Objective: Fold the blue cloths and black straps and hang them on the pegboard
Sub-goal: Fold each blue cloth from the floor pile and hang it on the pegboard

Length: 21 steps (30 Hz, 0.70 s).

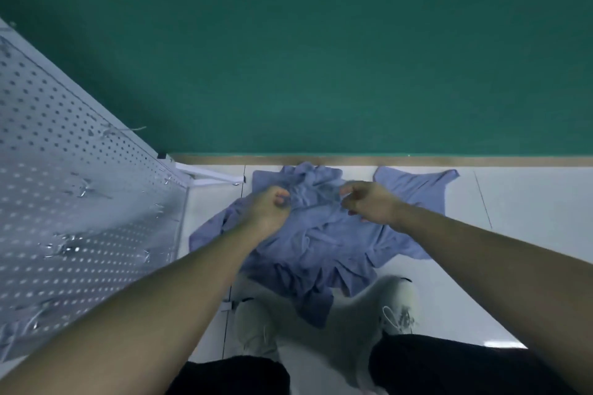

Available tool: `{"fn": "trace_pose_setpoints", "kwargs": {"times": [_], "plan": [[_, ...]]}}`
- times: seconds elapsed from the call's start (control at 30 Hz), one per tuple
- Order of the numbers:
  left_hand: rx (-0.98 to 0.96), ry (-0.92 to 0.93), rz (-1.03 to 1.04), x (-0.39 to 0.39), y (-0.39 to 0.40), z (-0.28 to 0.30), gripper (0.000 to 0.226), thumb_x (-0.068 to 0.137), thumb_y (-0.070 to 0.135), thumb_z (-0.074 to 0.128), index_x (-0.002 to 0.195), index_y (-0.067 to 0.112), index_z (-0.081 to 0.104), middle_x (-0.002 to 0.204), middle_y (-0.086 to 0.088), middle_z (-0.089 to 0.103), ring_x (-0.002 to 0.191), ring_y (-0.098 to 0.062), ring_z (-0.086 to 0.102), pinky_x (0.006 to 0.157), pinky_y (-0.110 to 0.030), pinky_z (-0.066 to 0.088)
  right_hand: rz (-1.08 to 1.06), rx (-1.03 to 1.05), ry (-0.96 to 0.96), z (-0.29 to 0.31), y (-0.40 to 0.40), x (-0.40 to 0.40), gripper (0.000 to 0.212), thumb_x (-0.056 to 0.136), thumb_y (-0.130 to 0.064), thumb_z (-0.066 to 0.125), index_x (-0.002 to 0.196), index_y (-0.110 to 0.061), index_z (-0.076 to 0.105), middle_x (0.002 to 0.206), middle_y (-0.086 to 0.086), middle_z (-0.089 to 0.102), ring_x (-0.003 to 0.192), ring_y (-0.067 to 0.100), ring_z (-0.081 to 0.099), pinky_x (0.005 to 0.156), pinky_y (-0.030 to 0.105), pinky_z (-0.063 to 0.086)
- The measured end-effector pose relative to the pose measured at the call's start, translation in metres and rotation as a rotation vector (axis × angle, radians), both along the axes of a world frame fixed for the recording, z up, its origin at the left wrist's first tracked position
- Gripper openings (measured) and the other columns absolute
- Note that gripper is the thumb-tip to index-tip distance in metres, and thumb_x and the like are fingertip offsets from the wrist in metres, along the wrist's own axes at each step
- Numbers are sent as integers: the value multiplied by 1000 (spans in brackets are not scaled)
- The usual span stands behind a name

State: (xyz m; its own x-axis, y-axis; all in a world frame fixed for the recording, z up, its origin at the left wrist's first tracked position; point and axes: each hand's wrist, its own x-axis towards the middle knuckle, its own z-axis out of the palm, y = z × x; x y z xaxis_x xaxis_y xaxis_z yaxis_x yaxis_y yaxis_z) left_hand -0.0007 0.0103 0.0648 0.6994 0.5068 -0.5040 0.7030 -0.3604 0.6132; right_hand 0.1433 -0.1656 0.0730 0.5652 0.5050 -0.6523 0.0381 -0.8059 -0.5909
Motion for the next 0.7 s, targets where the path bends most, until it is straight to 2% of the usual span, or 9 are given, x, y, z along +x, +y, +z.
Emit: {"fn": "trace_pose_setpoints", "kwargs": {"times": [0.1,0.17,0.23,0.3,0.37,0.47,0.57,0.63,0.7], "plan": [[-8,27,-70,4,1,-48,14,95,13,57,105,19,65,104,-4,68,99,-22,63,89,-34,49,199,-111,-70,-41,9,3,31,99,-13,52,127,-10,64,127,11,66,103,26,63,82,28,49],[7,62,-144,7,2,-77,19,95,14,58,112,16,66,111,-8,69,106,-26,64,92,-38,50,281,-130,-88,-65,15,5,36,100,-17,53,136,-15,58,133,5,60,116,27,59,86,27,46],[17,93,-177,9,3,-101,20,95,12,60,114,16,64,123,-14,66,119,-29,60,99,-37,43,369,-137,-108,-90,21,6,41,98,-18,58,138,-15,53,137,6,56,123,29,56,88,29,44],[34,123,-185,7,2,-120,43,93,15,66,135,16,56,138,-9,58,129,-26,53,105,-31,38,402,-132,-140,-117,30,7,52,93,-17,63,143,-17,49,145,5,51,132,29,51,97,29,42],[54,131,-174,5,2,-138,57,91,21,69,144,17,49,143,-6,54,131,-25,51,108,-33,39,428,-143,-144,-139,38,8,62,92,-22,64,150,-22,41,154,2,44,138,25,45,109,30,36],[91,198,-230,1,5,-163,41,94,34,61,134,23,55,133,-4,58,118,-28,58,100,-41,48,490,-230,-161,-166,43,7,70,92,-42,63,154,-34,31,157,-1,39,143,23,38,114,35,36],[120,197,-297,-2,8,-176,18,98,26,50,109,17,60,109,-5,65,101,-28,63,85,-36,50,540,-272,-343,-172,36,4,45,92,-44,58,137,-41,53,142,-5,53,133,24,46,102,37,43],[130,112,-240,-4,10,-174,14,98,17,50,99,10,63,98,-9,64,87,-29,60,72,-34,44,497,-221,-360,-172,32,2,27,95,-37,55,119,-36,66,130,-3,58,125,23,50,96,35,43],[119,36,-211,-5,15,-165,14,98,13,51,95,10,64,95,-10,58,82,-28,55,70,-35,41,450,-164,-354,-166,27,2,25,97,-35,52,115,-34,70,125,-1,58,122,22,50,95,35,43]]}}
